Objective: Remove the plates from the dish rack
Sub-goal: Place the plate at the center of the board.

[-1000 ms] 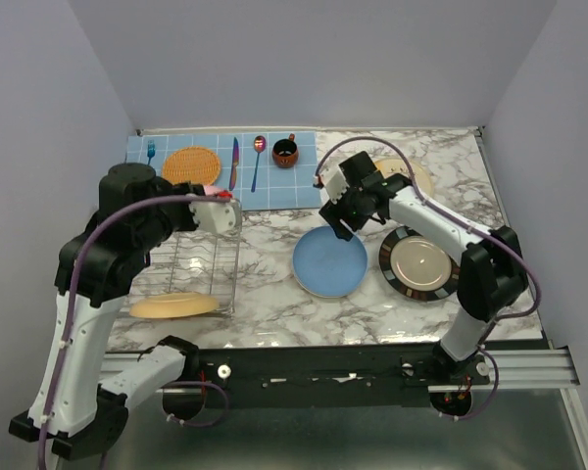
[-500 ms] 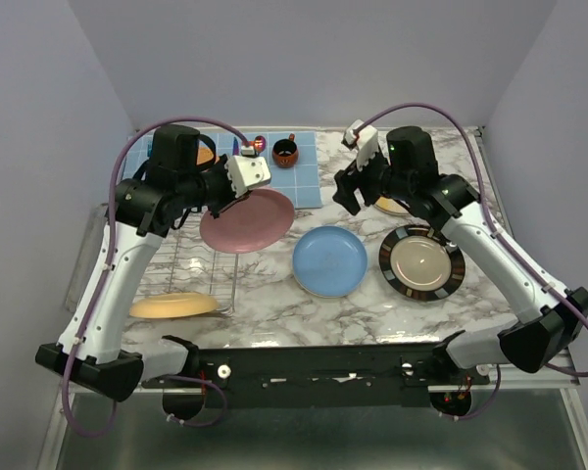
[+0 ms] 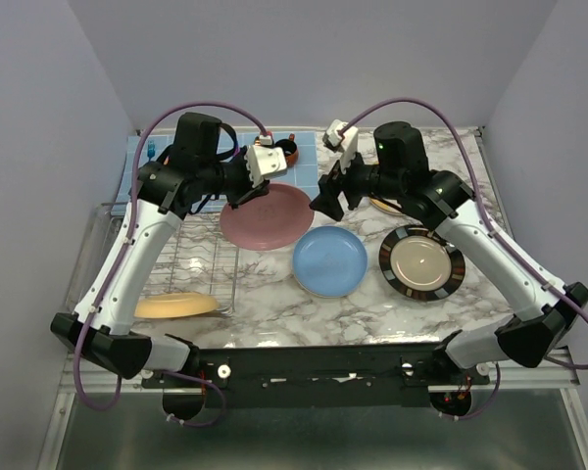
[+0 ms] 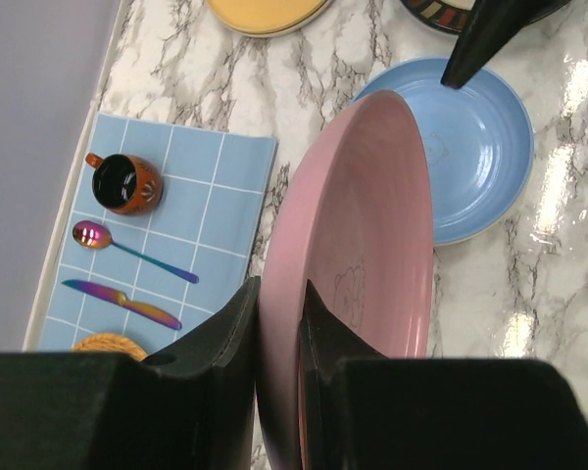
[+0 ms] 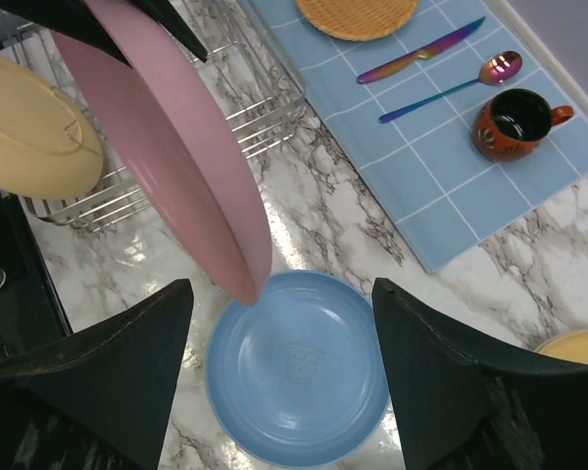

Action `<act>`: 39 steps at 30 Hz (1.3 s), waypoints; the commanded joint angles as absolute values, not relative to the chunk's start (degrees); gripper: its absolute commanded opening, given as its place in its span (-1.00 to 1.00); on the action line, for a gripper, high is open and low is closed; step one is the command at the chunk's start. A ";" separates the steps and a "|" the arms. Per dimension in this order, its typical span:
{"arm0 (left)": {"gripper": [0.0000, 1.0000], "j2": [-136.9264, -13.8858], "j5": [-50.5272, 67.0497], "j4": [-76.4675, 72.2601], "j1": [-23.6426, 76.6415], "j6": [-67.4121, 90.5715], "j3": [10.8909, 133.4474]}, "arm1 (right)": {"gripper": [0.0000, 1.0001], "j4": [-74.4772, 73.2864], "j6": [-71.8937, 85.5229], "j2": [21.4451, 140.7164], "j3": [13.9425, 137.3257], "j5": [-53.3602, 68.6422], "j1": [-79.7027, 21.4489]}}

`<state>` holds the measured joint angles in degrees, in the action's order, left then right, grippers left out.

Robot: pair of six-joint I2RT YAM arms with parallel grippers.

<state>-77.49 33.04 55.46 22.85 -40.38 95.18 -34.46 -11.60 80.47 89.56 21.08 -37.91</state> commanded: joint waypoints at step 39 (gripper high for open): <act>0.34 -70.93 29.36 52.82 23.82 -42.89 97.12 | -0.99 -39.29 -15.64 92.46 93.69 11.96 -44.30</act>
